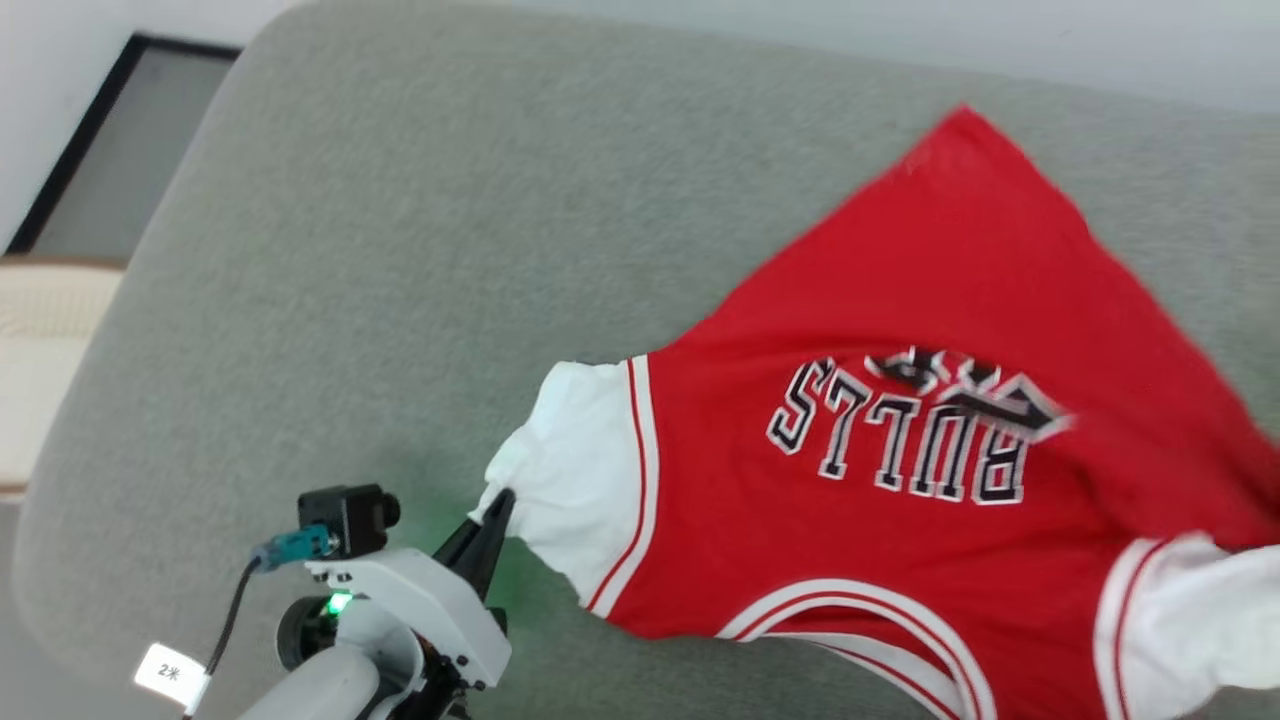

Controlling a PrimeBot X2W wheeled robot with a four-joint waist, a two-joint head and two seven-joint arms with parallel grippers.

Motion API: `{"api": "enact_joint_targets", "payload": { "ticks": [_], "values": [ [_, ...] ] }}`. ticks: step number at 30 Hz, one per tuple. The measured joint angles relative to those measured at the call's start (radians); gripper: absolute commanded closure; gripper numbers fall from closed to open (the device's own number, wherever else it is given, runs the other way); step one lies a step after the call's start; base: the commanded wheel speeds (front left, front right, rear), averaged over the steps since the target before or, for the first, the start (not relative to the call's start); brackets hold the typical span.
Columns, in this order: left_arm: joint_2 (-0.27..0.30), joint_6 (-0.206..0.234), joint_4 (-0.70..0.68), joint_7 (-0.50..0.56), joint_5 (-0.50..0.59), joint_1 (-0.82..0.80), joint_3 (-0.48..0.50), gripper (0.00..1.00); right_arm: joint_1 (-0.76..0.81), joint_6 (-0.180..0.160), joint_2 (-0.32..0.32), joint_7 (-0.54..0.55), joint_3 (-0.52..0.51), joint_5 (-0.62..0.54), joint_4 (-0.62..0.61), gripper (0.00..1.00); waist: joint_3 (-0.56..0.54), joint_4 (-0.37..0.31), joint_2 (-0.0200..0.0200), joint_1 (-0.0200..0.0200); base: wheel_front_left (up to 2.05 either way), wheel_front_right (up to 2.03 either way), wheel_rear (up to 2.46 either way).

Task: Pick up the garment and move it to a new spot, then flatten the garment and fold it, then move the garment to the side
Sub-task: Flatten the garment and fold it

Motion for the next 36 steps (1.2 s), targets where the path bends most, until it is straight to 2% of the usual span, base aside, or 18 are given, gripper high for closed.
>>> {"api": "enact_joint_targets", "payload": {
  "ticks": [3,7,12,15,16,17,18,23,28,31,34,36],
  "values": [
    [0.016,0.013,-0.018,0.01,0.005,0.007,-0.006,1.0,0.167,0.0,-0.002,0.018,-0.073,0.029,-0.093,1.0,-0.028,-0.037,0.0,0.0,0.0,0.0,0.0],
    [0.031,0.027,-0.042,0.009,0.003,0.022,-0.001,1.0,0.367,0.0,0.037,0.052,-0.156,0.015,-0.218,1.0,-0.053,-0.083,0.0,0.0,0.0,0.0,0.0],
    [0.039,0.036,-0.057,0.01,0.003,0.033,-0.002,1.0,0.546,0.0,0.137,0.11,-0.191,-0.037,-0.359,1.0,-0.068,-0.133,0.0,0.0,0.0,0.0,0.0],
    [0.039,0.04,-0.062,0.013,0.003,0.033,-0.003,1.0,0.588,0.0,0.193,0.122,-0.198,-0.074,-0.407,1.0,-0.071,-0.152,0.0,0.0,0.0,0.0,0.0],
    [0.039,0.043,-0.063,0.013,0.003,0.033,-0.004,1.0,0.588,0.0,0.203,0.121,-0.203,-0.084,-0.42,0.93,-0.071,-0.157,0.0,0.0,0.0,0.0,0.0],
    [0.039,0.043,-0.064,0.015,0.003,0.033,-0.005,1.0,0.586,0.0,0.214,0.116,-0.212,-0.093,-0.433,0.59,-0.071,-0.161,0.0,0.0,0.0,0.0,0.0],
    [0.04,0.043,-0.064,0.017,0.003,0.033,-0.006,1.0,0.581,0.0,0.222,0.112,-0.22,-0.102,-0.444,0.0,-0.07,-0.163,0.0,0.0,0.0,0.0,0.0],
    [0.041,0.047,-0.071,0.019,0.011,0.03,-0.01,1.0,0.507,0.0,0.209,0.145,-0.278,-0.122,-0.559,0.0,-0.064,-0.163,0.0,0.0,0.0,0.0,0.0],
    [0.032,0.047,-0.081,0.02,0.018,0.019,-0.017,1.0,0.348,0.0,0.193,0.159,-0.361,-0.125,-0.628,0.0,-0.053,-0.144,0.0,0.0,0.0,0.0,0.0],
    [0.023,0.043,-0.08,0.02,0.019,0.016,-0.018,1.0,0.216,0.0,0.171,0.115,-0.342,-0.178,-0.581,0.0,-0.04,-0.129,0.0,0.0,0.0,0.0,0.0],
    [0.014,0.042,-0.077,0.017,0.019,0.013,-0.02,1.0,0.078,0.0,0.222,0.063,-0.277,-0.212,-0.453,0.0,-0.018,-0.119,0.0,0.0,0.0,0.0,0.0],
    [0.007,0.035,-0.072,0.017,0.019,0.003,-0.02,1.0,-0.017,0.0,0.222,0.027,-0.223,-0.276,-0.355,0.0,-0.003,-0.111,0.0,0.0,0.0,0.0,0.0]
  ]
}}
